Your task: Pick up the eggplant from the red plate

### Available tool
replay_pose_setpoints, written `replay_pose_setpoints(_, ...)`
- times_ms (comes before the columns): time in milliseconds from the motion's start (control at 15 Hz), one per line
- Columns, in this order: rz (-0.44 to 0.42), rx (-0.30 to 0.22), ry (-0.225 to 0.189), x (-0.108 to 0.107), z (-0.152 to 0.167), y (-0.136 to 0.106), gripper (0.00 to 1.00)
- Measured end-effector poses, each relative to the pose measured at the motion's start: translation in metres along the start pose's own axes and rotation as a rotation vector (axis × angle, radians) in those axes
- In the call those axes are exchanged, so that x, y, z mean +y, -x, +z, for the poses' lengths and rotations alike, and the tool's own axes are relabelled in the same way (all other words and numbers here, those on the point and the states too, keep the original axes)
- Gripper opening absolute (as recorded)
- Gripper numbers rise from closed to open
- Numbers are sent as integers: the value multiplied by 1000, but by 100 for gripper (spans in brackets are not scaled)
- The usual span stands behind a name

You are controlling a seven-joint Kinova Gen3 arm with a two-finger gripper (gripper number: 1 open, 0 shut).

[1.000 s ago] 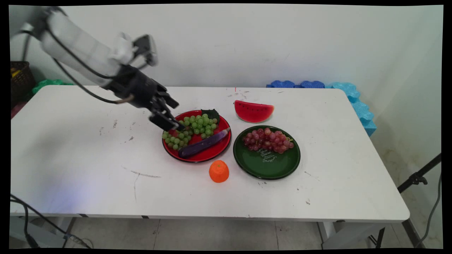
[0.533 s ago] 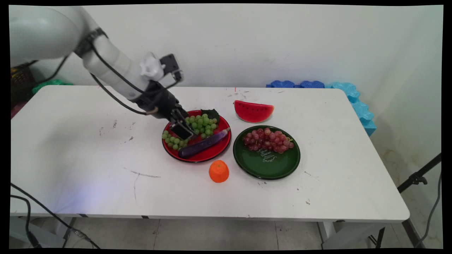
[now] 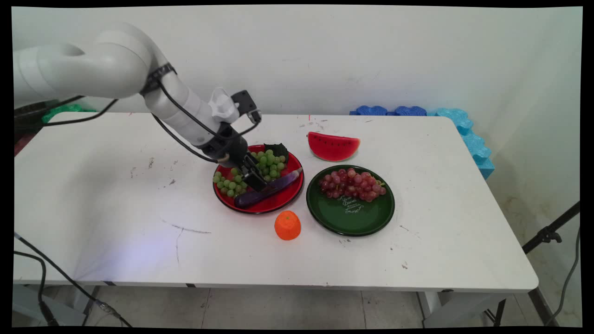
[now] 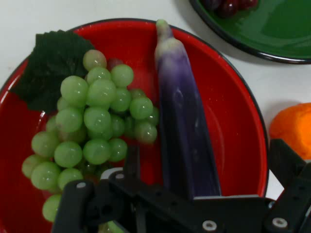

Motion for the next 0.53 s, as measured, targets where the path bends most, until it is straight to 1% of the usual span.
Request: replay_pose_setpoints(533, -56, -29, 0, 3, 30, 5, 100)
